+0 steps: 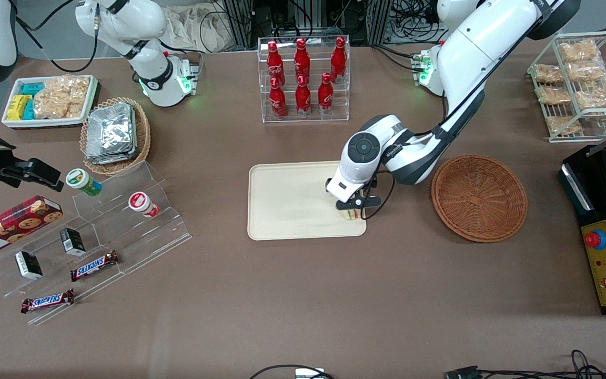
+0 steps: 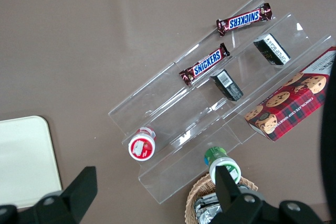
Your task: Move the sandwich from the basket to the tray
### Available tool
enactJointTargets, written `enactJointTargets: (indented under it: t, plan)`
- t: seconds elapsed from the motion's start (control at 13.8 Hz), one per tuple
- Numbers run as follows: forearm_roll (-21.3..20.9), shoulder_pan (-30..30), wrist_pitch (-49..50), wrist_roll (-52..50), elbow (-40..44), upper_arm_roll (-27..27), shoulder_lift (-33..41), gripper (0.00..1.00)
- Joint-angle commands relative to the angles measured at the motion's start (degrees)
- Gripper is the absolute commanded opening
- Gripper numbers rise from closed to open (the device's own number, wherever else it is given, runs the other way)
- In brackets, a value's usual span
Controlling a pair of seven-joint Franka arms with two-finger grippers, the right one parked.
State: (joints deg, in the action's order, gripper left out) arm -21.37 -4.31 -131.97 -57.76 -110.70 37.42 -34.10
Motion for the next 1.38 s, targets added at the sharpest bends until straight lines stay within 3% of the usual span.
enactJointTargets:
  t: [0.0, 0.22, 0.44, 0.65, 0.8, 0.94, 1.16, 1.31]
  plan:
    - [-1.05, -0.09, -0.14, -1.48, 0.22, 0.02, 0.44, 1.00]
    - [-0.43, 0.09, 2.31, -2.97, 1.71, 0.28, 4.46, 1.00]
    - [0.79, 0.18, 16.07, 1.05, 9.07, 0.46, 9.13, 1.00]
    - [6.06, 0.26, 29.79, 9.47, 16.56, -0.94, 15.01, 1.00]
    - [10.26, -0.61, 34.92, 16.34, 17.19, -6.72, 21.58, 1.00]
    - [15.89, -3.67, 37.81, 22.05, 16.40, -15.75, 27.92, 1.00]
    - [20.47, -4.74, 38.45, 33.19, 10.97, -27.27, 37.32, 1.00]
    - [21.19, -5.10, 39.76, 40.77, 10.07, -34.14, 40.33, 1.00]
